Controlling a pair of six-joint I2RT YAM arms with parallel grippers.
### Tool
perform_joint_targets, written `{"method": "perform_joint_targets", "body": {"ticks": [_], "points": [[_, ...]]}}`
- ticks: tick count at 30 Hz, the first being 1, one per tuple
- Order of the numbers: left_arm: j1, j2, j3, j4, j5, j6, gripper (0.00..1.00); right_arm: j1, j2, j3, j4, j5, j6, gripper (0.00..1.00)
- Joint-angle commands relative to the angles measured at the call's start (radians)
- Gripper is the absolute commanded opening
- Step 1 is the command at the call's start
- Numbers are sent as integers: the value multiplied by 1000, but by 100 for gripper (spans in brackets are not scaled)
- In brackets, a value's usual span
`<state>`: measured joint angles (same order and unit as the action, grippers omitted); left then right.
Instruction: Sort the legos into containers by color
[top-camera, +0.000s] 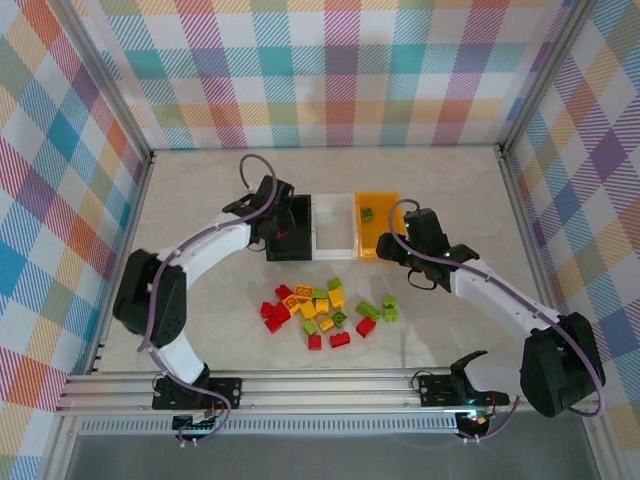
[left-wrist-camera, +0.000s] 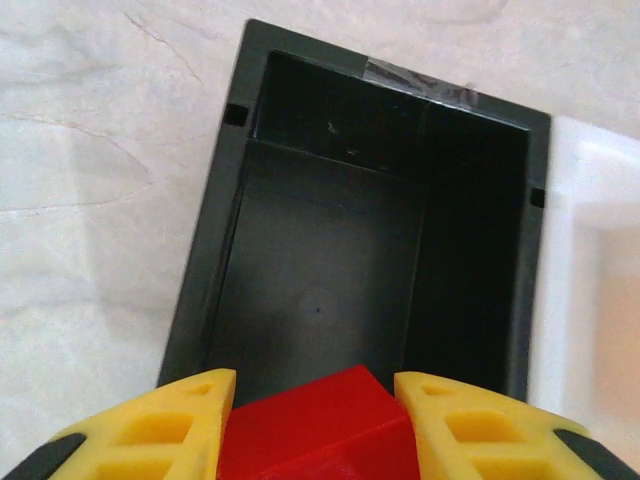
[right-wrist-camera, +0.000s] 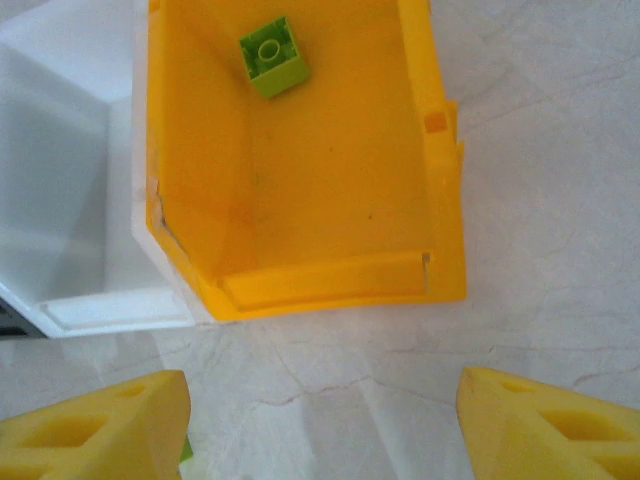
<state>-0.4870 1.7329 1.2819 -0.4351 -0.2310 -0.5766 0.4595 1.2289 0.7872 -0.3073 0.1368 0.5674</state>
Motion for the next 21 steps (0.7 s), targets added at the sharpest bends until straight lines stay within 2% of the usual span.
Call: {"method": "perform_joint_targets", "body": {"ticks": [1,4,9,13,20,21], "points": [[12,68,89,-56,-48,33,35,7,-62,-34,-4,-48,21,72],[16,121,131,-76,-47,32,40,13,-112,-69,-21,-81,26,72],[15,107,146,-71,-15,19,59,25,-187,-108,-62,-122,28,72],[3,23,148,-75,20,16,70,44,-225,-129,-92,-132,32,72],[-55,-231,52,-60,105,11,79,109,-252,-179,-137,-100,62,72],[-74,-273,21,-54,111,6,89,120,-252,-181,-152,-87,71,72]]}}
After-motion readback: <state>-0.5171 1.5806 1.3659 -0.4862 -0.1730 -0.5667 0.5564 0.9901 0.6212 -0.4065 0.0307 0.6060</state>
